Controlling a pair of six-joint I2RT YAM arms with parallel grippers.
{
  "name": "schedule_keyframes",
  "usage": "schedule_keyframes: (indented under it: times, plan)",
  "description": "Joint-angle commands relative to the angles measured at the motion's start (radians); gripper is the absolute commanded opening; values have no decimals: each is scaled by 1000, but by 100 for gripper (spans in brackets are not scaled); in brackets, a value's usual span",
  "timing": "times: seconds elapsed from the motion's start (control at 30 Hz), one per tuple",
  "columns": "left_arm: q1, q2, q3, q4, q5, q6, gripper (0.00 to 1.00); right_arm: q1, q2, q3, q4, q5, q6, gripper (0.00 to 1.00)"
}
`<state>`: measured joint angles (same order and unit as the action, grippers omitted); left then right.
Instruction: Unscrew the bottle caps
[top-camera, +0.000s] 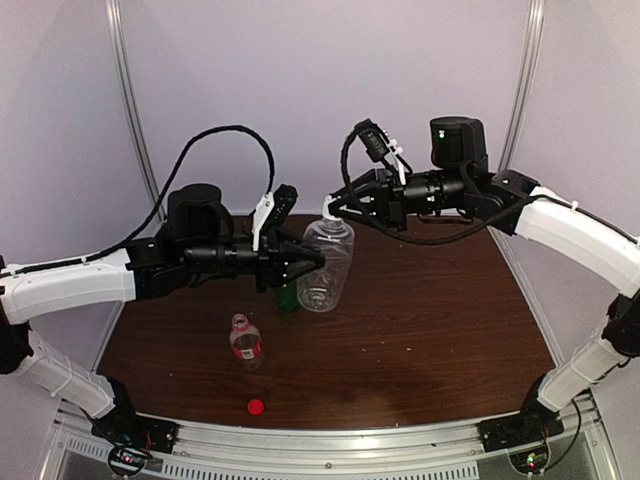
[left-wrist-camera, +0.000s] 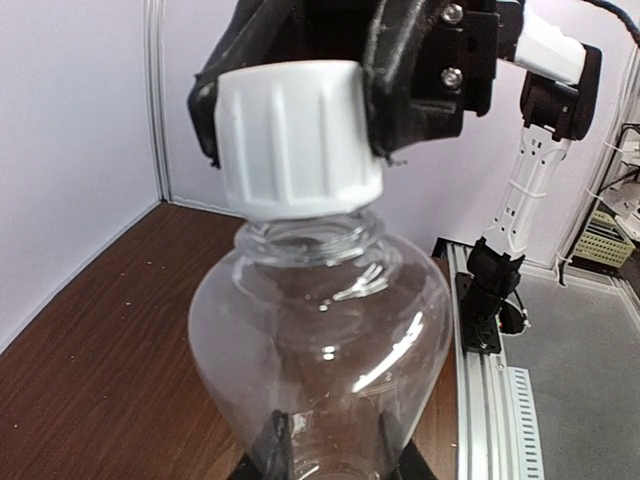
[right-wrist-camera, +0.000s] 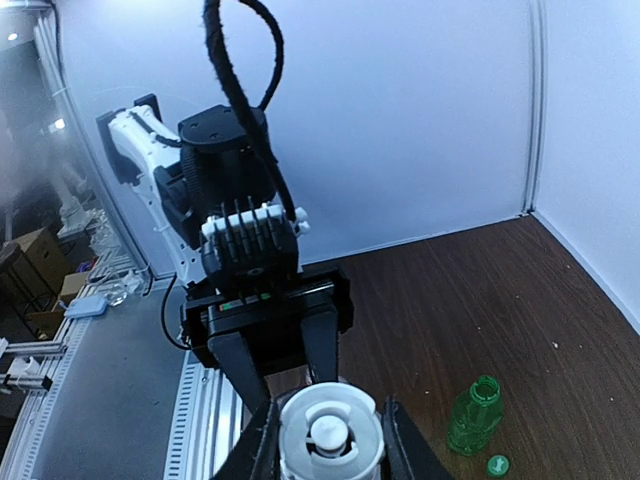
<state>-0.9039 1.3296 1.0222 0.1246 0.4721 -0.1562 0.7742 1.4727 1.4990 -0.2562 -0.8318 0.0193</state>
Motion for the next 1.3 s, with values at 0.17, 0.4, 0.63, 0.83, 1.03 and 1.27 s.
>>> schedule_keyframes:
  times: [0.17,0.4,0.63,0.83,1.03,1.27]
  plan:
    - [-6,-41,-10,75,172,11,5,-31,91,35,8,-357,-114,24]
    - [-6,-31,-9,80,158,11,5,-35,69,32,-1,-267,-87,32]
    - [-6,-19,-4,72,113,12,5,-35,30,25,-12,-159,-44,48]
    - [-5,-4,10,55,53,12,5,-34,-21,15,6,-82,41,64]
    - [-6,15,28,30,-46,19,5,-29,-65,10,12,108,177,72]
    - [-6,34,45,24,-107,17,4,31,-67,38,-32,443,309,79]
